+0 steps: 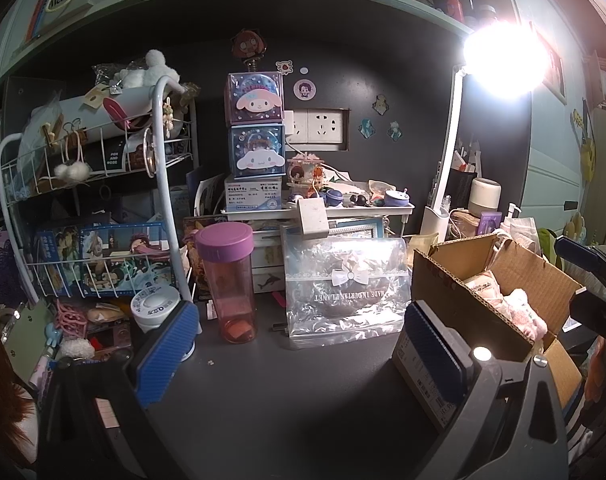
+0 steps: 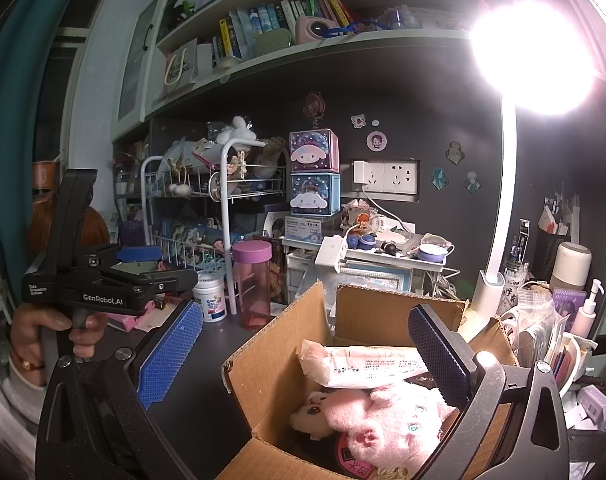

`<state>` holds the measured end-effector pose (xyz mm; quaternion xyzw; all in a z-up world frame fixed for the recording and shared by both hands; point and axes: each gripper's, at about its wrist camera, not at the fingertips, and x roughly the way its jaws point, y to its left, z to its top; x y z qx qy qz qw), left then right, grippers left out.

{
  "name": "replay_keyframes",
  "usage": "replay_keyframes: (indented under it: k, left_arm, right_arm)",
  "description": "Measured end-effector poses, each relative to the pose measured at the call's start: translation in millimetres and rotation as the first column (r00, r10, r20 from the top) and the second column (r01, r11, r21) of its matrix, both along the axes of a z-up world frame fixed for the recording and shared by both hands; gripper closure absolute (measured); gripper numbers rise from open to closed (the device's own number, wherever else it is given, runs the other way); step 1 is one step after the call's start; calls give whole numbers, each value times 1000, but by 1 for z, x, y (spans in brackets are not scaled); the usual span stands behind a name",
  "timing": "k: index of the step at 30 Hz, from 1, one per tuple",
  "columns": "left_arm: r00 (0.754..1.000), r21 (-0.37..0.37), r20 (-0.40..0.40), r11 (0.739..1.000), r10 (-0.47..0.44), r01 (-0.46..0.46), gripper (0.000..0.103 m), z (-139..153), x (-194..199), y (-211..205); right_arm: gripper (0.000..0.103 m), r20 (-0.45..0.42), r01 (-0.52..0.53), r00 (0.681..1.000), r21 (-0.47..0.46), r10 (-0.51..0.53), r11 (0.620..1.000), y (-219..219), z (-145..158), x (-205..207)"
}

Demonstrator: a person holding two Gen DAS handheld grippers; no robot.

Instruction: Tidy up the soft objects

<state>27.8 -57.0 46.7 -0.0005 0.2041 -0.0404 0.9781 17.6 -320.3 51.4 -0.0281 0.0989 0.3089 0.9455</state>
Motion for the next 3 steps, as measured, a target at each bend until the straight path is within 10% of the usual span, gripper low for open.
replay_keyframes:
  k: [3]
  left_arm:
    - [1000, 2, -1, 1000, 3, -3, 1, 0, 0, 0]
  right_arm:
    - [0, 1, -1, 1000, 1, 1, 1000, 0, 0, 0]
